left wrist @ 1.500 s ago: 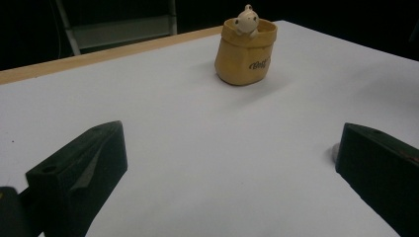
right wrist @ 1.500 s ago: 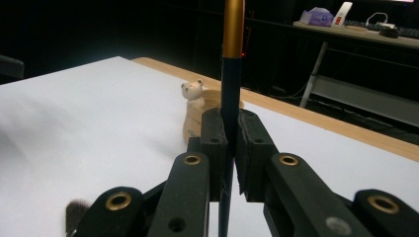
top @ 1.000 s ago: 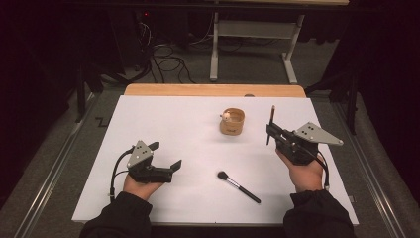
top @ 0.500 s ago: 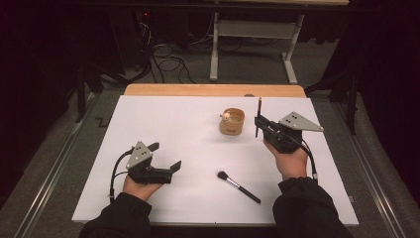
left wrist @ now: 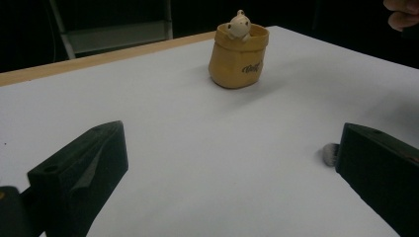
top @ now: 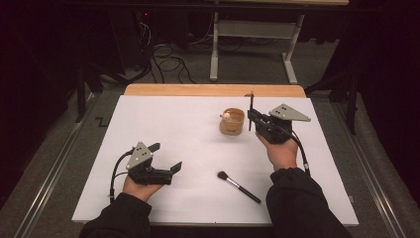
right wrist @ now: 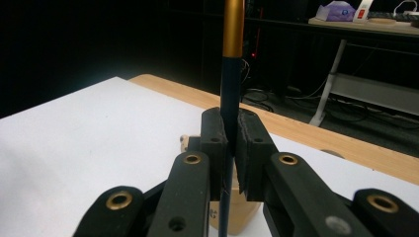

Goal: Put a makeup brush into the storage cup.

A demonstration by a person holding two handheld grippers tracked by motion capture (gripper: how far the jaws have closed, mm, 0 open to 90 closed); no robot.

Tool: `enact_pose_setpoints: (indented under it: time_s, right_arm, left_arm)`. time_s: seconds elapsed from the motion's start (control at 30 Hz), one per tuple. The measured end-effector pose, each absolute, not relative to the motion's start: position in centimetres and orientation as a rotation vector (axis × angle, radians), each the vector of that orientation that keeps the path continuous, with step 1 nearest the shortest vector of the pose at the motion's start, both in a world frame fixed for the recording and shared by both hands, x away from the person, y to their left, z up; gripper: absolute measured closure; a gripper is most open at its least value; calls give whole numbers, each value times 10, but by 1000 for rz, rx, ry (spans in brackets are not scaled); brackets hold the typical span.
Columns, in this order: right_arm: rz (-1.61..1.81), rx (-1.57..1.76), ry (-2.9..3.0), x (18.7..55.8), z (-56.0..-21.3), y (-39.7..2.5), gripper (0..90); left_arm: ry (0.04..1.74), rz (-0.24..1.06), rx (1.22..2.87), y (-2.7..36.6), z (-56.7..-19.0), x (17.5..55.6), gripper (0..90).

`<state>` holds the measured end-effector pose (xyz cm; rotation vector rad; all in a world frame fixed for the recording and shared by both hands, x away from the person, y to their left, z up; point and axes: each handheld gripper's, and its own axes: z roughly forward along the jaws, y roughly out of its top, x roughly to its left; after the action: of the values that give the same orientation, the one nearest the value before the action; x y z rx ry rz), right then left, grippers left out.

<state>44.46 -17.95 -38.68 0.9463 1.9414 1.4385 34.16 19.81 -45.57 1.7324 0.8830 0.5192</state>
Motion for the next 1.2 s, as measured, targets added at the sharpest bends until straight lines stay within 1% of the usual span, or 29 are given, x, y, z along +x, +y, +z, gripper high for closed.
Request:
enact_pose_setpoints:
  time_s: [0.8,1.2]
  right_arm:
    - [1415,984,1924,485,-387,-160,849]
    - [1394,979,1929,505,-388,-143,849]
  left_arm:
    - [872,516,1731,199,-456,341,4]
    - [871,517,1712,202,-455,341,4]
